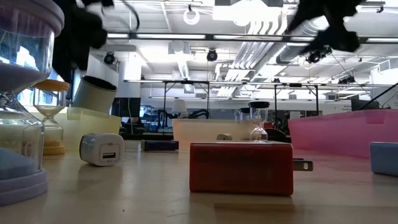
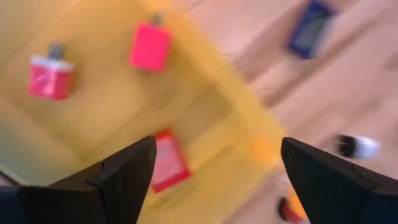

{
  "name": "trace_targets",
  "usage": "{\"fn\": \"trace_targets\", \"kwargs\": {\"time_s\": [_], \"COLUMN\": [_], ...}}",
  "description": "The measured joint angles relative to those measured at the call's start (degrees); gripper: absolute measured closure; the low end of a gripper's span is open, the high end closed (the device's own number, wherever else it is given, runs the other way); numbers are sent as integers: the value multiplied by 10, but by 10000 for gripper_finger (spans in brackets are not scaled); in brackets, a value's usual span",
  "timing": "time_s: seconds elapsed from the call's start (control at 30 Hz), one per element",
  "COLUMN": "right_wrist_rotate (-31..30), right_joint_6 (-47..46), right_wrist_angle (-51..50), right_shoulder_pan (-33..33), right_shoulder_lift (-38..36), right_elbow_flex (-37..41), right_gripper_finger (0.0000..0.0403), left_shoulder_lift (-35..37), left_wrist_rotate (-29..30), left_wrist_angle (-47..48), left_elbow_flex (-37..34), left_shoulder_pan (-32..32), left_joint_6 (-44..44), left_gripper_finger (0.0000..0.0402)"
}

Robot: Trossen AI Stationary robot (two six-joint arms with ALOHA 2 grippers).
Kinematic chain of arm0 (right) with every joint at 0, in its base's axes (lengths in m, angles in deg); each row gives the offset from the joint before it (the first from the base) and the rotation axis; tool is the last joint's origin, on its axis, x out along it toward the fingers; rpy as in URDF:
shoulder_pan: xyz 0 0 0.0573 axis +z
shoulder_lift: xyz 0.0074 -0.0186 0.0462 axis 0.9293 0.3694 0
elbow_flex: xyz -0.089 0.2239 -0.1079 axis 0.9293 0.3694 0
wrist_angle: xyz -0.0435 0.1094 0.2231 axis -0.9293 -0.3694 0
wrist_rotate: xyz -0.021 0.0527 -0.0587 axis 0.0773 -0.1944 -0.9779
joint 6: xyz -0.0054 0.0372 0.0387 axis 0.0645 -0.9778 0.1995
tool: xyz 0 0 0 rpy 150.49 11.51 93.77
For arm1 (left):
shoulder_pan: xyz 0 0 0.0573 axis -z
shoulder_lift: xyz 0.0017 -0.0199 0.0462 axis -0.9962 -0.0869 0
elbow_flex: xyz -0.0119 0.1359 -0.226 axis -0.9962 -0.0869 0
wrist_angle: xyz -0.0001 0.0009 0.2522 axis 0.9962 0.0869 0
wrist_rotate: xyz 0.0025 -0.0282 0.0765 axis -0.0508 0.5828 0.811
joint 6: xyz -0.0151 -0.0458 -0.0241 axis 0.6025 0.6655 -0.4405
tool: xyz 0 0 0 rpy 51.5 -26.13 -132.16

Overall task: Pick & Place Office items
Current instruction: Put the yellow hourglass in the orange bin

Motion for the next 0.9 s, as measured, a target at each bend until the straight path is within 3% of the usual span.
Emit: {"fn": "trace_targets", "kwargs": {"time_s": [0.17,0.4,0.53,0.67,0.9], "right_wrist_rotate": [-25,-60,-66,-111,-154], "right_joint_6": [115,183,197,218,230], "right_wrist_angle": [121,227,279,320,337], "right_shoulder_pan": [9,53,80,109,140], "right_shoulder_lift": [0,17,22,23,35], "right_elbow_flex": [0,0,0,-1,-1], "right_gripper_finger": [168,168,168,168,168], "left_shoulder_lift": [42,46,46,46,41], "left_wrist_rotate": [37,85,86,72,67], "left_wrist_angle": [-37,-45,-44,-43,-15], "left_elbow_flex": [24,24,27,38,63], "left_shoulder_pan": [85,201,249,300,361], "left_joint_6": [15,20,-1,-17,-7], "left_gripper_finger": [65,65,65,65,65]}}
